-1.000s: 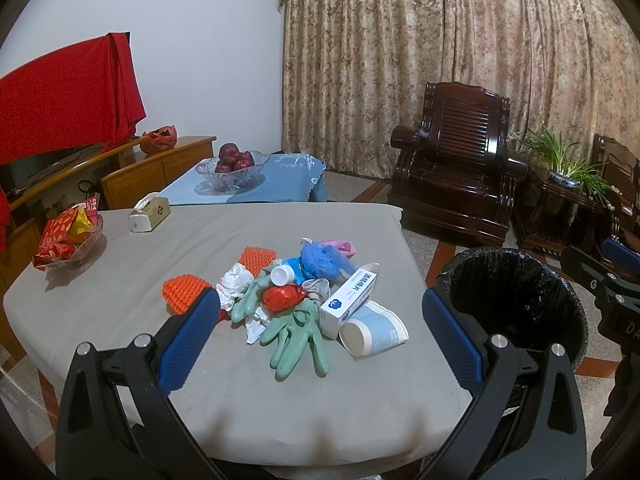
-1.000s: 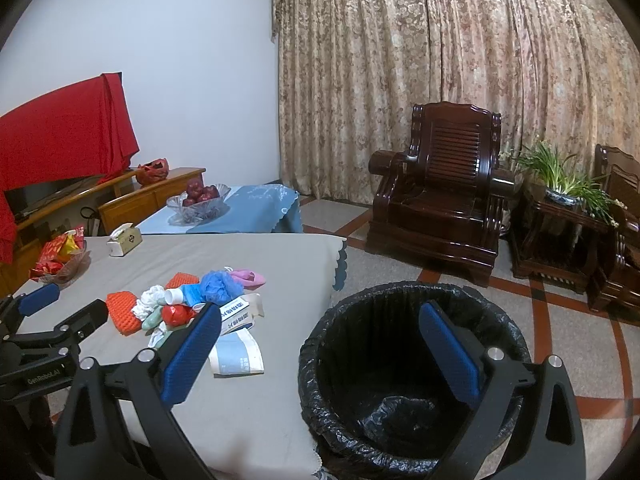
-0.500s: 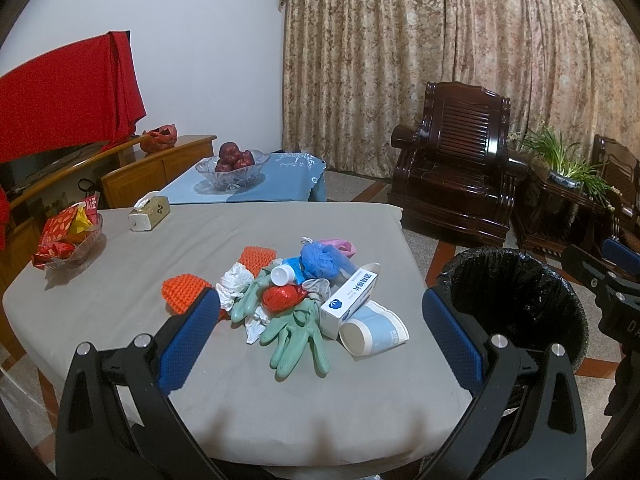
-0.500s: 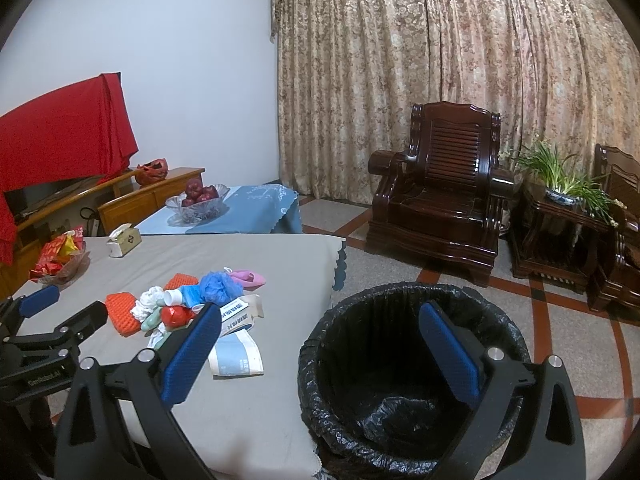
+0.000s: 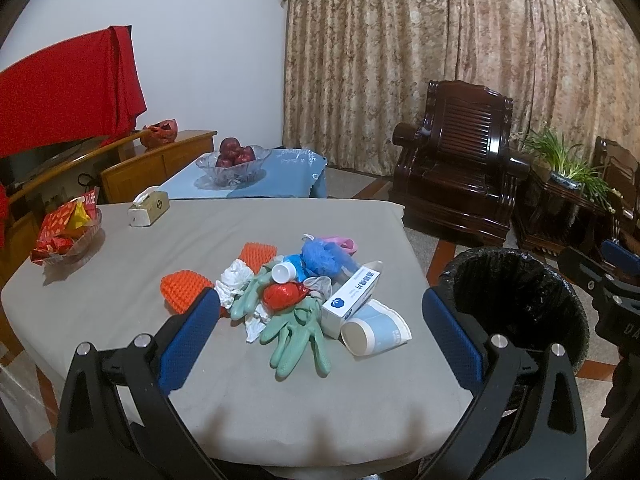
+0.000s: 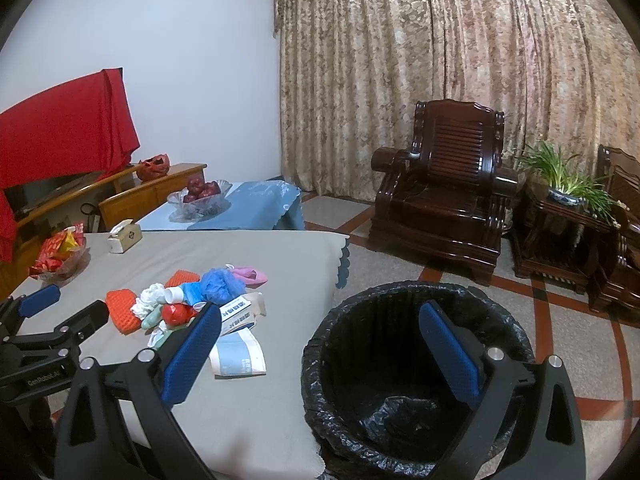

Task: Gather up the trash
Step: 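Grasp the white paper cup with the right tool while the left tool approaches the pile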

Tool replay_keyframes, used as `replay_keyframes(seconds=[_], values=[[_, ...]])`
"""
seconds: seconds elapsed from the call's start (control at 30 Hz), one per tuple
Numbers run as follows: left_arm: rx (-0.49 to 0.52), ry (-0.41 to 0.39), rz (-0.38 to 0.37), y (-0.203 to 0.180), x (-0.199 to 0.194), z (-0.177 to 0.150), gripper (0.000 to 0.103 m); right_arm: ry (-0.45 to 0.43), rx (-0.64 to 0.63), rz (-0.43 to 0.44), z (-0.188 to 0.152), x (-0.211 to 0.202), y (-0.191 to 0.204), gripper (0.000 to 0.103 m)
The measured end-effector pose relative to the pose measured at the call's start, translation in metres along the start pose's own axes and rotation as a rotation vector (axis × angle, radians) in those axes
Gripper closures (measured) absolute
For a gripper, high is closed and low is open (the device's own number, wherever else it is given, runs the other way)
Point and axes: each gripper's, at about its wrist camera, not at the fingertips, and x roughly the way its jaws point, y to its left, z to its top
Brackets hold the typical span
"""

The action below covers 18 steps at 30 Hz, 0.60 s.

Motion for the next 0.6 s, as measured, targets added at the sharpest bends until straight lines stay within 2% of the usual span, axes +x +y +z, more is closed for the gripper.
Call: replay_keyframes(seconds=[0.07,0.3,0.53,0.6], values=[[-0.006,0.005,0.002,-0.001,0.002,-0.012,0.005,0.004,-0.001,0.002,0.000,0.003,0.001,0.006],[-0.018,-0.006,0.059,0.015,0.017,-0.019,0.005,0.034,-0.008,0.022,-0.005,0.029,0.017,0.006],[-0.071,0.001,0.160,0.061,0.040,-0.023,0.005,0.056,-0.032,0.056,-0.007,0.060,0.044,0.006],[-0.077,0.003,0.182,0.074,0.048,-0.027,0.005,0.075,-0.049,0.076,-0.012,0.080,0.061,0.006]])
